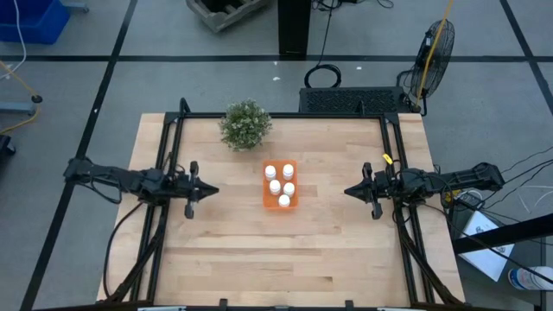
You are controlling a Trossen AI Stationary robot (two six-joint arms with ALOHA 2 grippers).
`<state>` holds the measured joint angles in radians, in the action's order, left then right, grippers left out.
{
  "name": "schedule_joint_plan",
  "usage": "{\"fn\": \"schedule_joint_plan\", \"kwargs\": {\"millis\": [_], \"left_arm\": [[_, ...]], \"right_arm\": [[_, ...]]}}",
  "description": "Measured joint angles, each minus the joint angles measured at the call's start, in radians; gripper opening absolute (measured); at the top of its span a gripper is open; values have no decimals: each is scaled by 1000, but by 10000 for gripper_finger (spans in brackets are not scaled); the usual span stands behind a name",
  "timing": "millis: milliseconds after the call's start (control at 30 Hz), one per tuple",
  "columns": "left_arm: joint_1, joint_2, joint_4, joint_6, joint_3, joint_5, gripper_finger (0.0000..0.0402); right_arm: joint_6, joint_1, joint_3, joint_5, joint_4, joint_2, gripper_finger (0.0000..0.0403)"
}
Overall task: Pick and place pill bottles into a basket
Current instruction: Return to Home Position
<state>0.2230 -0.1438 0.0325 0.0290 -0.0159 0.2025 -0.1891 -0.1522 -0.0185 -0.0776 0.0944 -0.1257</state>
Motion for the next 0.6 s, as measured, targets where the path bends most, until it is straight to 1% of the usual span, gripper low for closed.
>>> {"fn": "schedule_joint_plan", "kwargs": {"millis": [133,233,367,500,600], "left_arm": [[0,55,-62,-20,-24,48,30],[0,83,-78,-20,-28,46,30],[0,87,-80,-28,-28,35,30],[-1,87,-78,10,-28,79,31],[-1,86,-78,21,-28,68,31]], "right_arm": [[2,0,0,0,0,0,0],[76,4,0,-5,-25,0,0],[124,7,0,0,-16,0,0],[130,7,0,0,-16,0,0],[130,7,0,0,-16,0,0]]}}
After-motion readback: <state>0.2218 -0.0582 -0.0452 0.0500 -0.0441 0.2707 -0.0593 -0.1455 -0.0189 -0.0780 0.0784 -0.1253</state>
